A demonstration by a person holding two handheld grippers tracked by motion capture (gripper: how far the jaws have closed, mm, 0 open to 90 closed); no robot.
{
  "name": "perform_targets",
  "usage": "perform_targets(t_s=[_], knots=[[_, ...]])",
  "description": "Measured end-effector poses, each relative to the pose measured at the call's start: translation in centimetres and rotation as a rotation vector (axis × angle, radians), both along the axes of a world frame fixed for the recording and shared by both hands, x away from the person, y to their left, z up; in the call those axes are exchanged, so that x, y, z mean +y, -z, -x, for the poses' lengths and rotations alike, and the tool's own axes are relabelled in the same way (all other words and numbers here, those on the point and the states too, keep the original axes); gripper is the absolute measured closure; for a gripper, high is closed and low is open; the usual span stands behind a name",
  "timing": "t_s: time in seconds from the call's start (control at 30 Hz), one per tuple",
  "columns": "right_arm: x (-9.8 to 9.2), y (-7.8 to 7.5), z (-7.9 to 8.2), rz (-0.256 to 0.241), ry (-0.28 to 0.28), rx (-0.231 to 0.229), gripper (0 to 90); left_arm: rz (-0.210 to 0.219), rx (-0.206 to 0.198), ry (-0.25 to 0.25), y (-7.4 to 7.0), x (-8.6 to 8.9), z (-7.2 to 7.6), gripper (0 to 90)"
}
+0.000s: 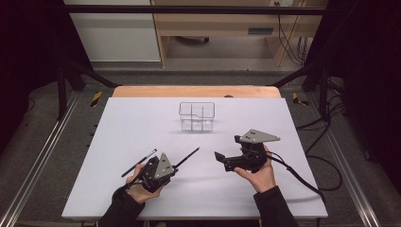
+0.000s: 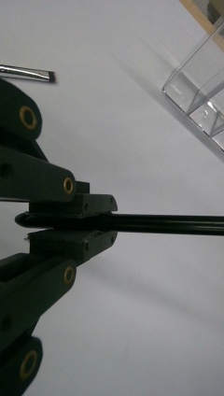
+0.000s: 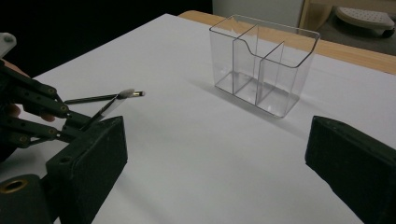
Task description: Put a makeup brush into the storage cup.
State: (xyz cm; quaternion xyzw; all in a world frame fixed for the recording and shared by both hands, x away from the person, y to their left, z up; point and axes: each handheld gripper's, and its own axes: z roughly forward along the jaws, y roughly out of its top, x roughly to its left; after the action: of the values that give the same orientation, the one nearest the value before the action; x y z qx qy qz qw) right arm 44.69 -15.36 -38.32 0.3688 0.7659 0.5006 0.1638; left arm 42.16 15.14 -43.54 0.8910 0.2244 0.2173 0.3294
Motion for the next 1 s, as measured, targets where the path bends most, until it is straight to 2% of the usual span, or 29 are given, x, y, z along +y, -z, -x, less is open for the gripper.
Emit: perform_targets(t_s=[0.03,0.07,0.13,0.17,0.2,0.27,0.3,0.33,0.63,0.73,0.77,1.0], knots=[[0.0,0.2,0.1,-0.009,-0.001,0.002,6.2,0.03,0.006,-0.017,0.0,-0.1,0.0,82.8],[0.0,0.2,0.1,-0.009,-0.001,0.002,6.2,0.03,0.006,-0.017,0.0,-0.1,0.0,82.8],[-0.1,0.5,0.3,-0.023,-0.006,0.009,6.2,0.057,0.008,-0.036,-0.1,-0.1,0.0,82.8],[0.0,0.6,0.3,-0.011,-0.003,0.008,5.7,0.078,0.012,-0.05,-0.1,-0.1,0.1,82.8],[0.0,0.6,0.3,-0.011,-0.003,0.008,5.7,0.078,0.012,-0.05,-0.1,-0.1,0.1,82.8],[0.1,0.7,0.4,-0.029,-0.001,0.002,6.1,0.124,0.016,-0.079,-0.2,0.0,0.1,82.8],[0.2,0.8,0.4,-0.03,-0.003,0.0,6.4,0.124,0.016,-0.079,-0.2,0.0,0.1,82.8],[0.3,0.9,0.4,-0.032,-0.003,-0.002,6.5,0.161,0.025,-0.092,-0.4,0.3,0.1,82.8],[1.3,1.8,0.3,-0.077,-0.016,0.014,8.0,0.192,0.019,-0.134,-0.3,0.2,0.1,82.8],[1.3,1.9,0.3,-0.099,-0.017,0.013,9.6,0.202,0.026,-0.146,-0.3,-0.1,0.1,82.8],[1.5,1.9,0.3,-0.122,-0.017,0.021,9.6,0.21,0.032,-0.155,-0.2,-0.2,0.0,82.8],[1.8,2.0,0.2,-0.175,0.029,0.037,10.3,0.255,0.051,-0.184,-0.2,-0.5,-0.4,82.8]])
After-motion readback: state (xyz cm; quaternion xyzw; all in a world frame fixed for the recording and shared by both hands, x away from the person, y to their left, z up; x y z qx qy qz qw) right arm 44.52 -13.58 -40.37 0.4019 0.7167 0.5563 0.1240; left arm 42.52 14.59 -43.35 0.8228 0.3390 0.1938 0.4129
